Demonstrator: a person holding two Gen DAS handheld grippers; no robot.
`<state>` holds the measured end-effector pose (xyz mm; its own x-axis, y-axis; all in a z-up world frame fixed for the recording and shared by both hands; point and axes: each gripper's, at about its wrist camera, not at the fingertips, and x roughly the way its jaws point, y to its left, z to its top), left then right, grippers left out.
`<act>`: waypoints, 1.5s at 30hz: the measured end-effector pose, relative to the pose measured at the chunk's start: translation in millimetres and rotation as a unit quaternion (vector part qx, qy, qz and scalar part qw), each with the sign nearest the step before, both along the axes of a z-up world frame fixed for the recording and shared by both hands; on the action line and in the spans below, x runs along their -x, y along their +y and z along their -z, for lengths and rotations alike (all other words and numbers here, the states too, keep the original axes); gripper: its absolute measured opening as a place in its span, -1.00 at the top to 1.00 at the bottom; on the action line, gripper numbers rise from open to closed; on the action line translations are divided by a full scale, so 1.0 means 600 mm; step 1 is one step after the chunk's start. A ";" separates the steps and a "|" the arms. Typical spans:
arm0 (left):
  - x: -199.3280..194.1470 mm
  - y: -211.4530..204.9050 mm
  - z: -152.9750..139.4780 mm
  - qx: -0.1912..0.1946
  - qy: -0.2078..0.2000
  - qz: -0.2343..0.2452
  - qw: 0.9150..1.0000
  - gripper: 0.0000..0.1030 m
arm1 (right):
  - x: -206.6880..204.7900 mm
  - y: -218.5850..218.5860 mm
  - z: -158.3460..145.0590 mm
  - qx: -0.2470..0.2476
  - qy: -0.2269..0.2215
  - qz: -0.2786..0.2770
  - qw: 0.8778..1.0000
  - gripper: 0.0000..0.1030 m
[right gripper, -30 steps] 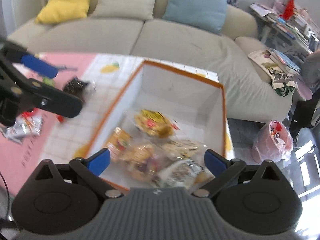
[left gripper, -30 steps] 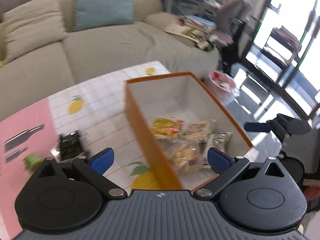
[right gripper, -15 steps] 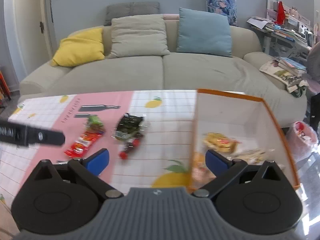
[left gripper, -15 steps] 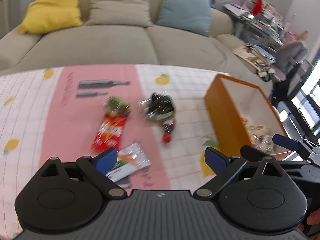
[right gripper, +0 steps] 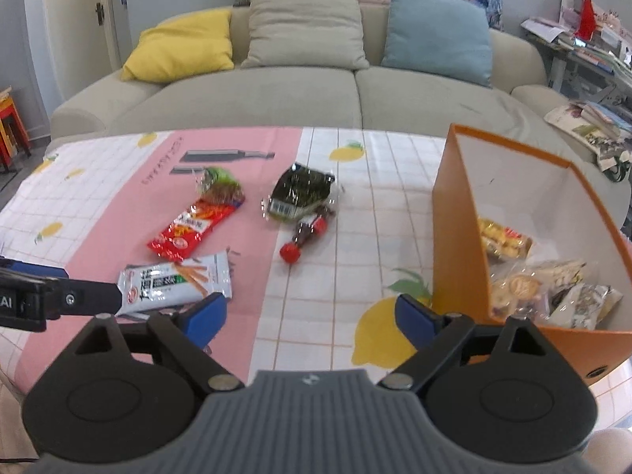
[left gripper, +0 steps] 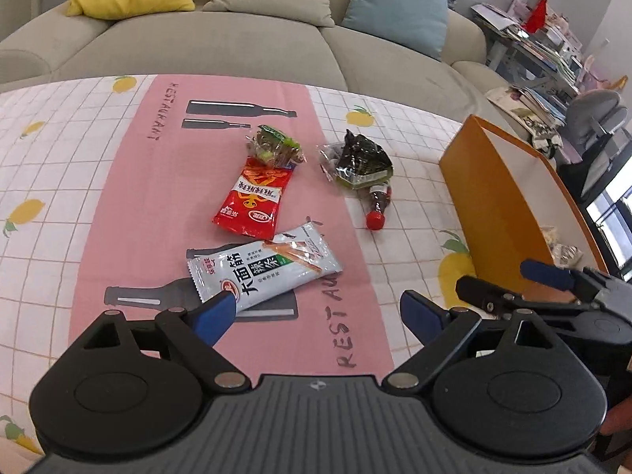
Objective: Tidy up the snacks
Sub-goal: 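Withdraw both open tools from the box back over the table, then grasp the green raisin pack with the left tool while the right tool grasps the dark seaweed bag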
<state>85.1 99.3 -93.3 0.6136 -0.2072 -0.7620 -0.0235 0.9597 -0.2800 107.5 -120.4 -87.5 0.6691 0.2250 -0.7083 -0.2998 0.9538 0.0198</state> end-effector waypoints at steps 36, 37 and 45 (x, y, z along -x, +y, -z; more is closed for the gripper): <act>-0.354 0.026 0.082 -0.138 -0.038 0.164 0.976 -0.74 | -0.362 0.098 0.070 -0.051 0.039 0.026 0.998 -0.66; -0.359 0.027 0.086 -0.133 -0.035 0.167 0.976 -0.72 | -0.370 0.101 0.075 -0.050 0.041 0.029 0.997 -0.66; -0.361 0.027 0.106 -0.105 -0.019 0.163 0.981 -0.10 | -0.409 0.103 0.125 -0.071 0.095 0.042 0.992 -0.20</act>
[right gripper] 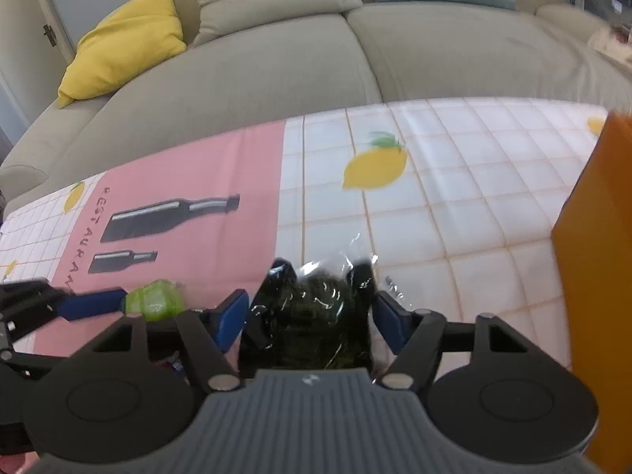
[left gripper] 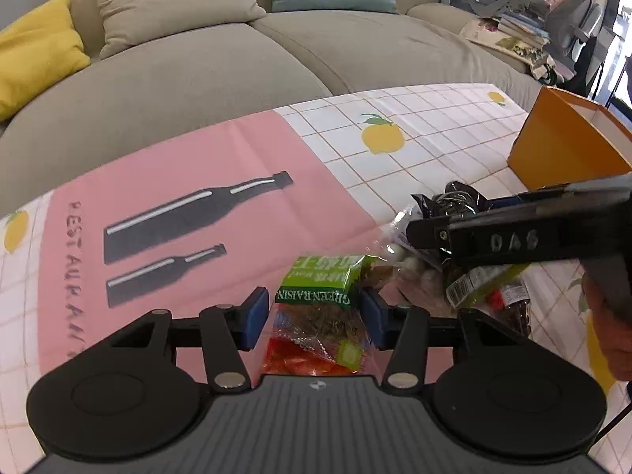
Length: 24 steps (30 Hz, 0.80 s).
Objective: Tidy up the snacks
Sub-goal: 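Grasp the green raisin pack with the left tool while the right tool grasps the dark seaweed bag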
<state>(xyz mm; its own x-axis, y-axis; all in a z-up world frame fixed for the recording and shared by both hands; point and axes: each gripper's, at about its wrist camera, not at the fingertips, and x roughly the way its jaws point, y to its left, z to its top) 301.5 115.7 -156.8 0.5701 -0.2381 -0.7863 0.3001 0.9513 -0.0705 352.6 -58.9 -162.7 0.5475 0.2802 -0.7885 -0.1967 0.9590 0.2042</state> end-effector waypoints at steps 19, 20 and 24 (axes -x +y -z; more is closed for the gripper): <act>0.151 -0.023 -0.002 0.064 0.043 -0.073 0.994 -0.05 | 0.147 -0.027 0.005 0.005 0.026 -0.092 0.995 -0.10; 0.159 -0.024 -0.003 0.066 0.040 -0.076 0.994 -0.04 | 0.157 -0.026 0.008 0.011 0.032 -0.096 0.995 -0.09; 0.193 -0.023 -0.018 0.089 0.017 -0.096 0.991 -0.04 | 0.198 -0.032 -0.006 0.007 0.000 -0.108 0.994 -0.08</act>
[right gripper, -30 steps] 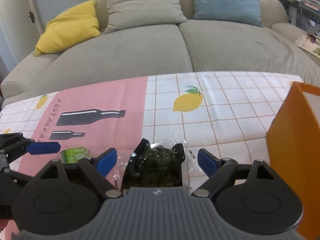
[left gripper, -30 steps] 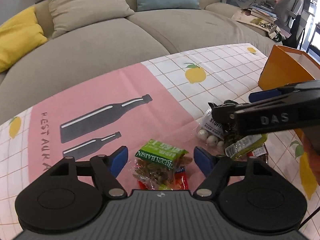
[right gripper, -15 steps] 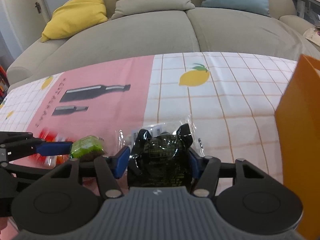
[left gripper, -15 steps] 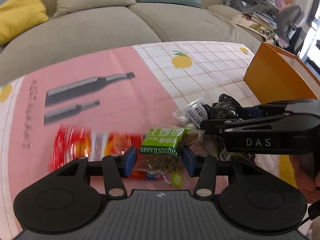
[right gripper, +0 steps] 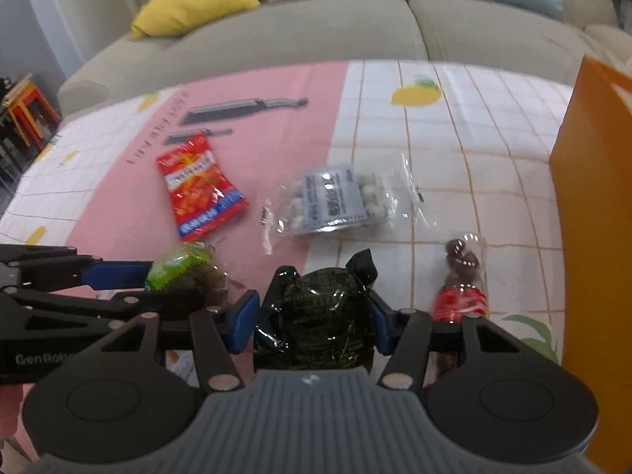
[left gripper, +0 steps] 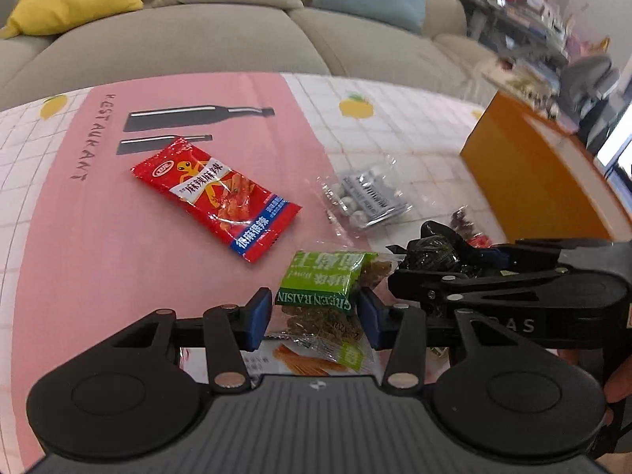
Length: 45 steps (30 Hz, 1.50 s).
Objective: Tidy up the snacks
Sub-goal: 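Grasp the green raisin pack with the left tool while the right tool grasps the dark seaweed bag, then carry both bags over the orange box and open both tools to drop them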
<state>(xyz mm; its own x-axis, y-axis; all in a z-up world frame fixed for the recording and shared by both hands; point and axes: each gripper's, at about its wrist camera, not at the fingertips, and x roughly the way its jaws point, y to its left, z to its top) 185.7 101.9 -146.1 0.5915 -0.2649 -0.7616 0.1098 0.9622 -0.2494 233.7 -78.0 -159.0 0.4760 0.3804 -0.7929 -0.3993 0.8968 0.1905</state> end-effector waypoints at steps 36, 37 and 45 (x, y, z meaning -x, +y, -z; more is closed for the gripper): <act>0.166 -0.109 0.018 -0.064 0.009 0.001 0.998 -0.29 | 0.217 -0.078 0.001 0.057 -0.013 -0.050 0.997 -0.22; 0.165 -0.112 0.019 -0.065 0.010 0.005 0.998 -0.29 | 0.220 -0.079 -0.002 0.062 -0.017 -0.051 0.997 -0.23; 0.158 -0.125 0.023 -0.072 0.005 0.017 0.997 -0.19 | 0.244 -0.078 -0.016 0.091 -0.053 -0.061 0.993 -0.24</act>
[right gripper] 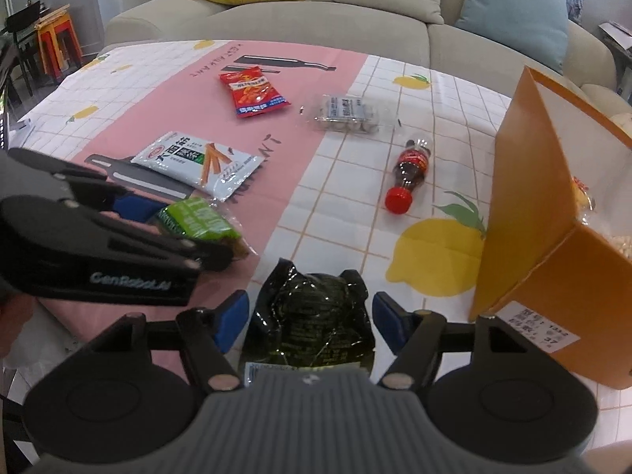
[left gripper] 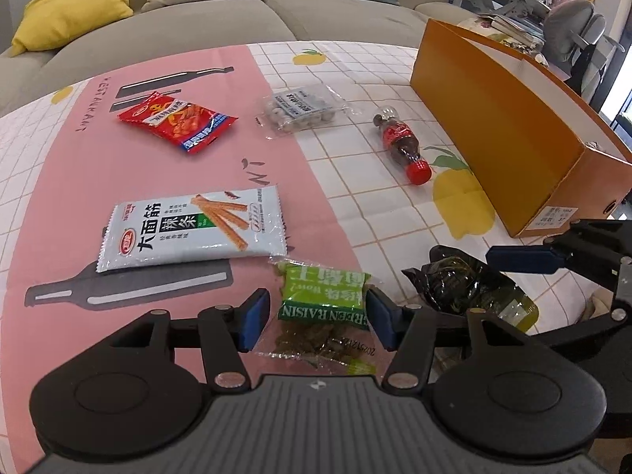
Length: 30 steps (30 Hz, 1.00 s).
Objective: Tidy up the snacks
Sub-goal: 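Carry both bags over the orange box and open both tools to drop them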
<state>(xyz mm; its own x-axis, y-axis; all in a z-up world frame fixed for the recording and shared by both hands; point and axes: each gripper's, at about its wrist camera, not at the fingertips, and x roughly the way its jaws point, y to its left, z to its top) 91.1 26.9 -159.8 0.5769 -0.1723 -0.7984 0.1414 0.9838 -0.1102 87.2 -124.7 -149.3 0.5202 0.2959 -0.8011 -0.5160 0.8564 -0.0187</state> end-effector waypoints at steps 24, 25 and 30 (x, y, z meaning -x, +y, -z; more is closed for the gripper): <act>-0.001 0.009 0.001 0.018 0.009 -0.012 1.000 -0.02 | 0.012 0.033 0.007 0.038 -0.063 -0.026 0.997 -0.19; -0.001 0.009 0.001 0.018 0.009 -0.012 1.000 -0.02 | 0.017 0.036 0.004 0.045 -0.073 -0.030 0.996 -0.17; -0.001 0.007 0.001 0.017 0.011 -0.010 1.000 -0.02 | 0.034 0.053 0.007 0.077 -0.099 -0.066 0.990 0.04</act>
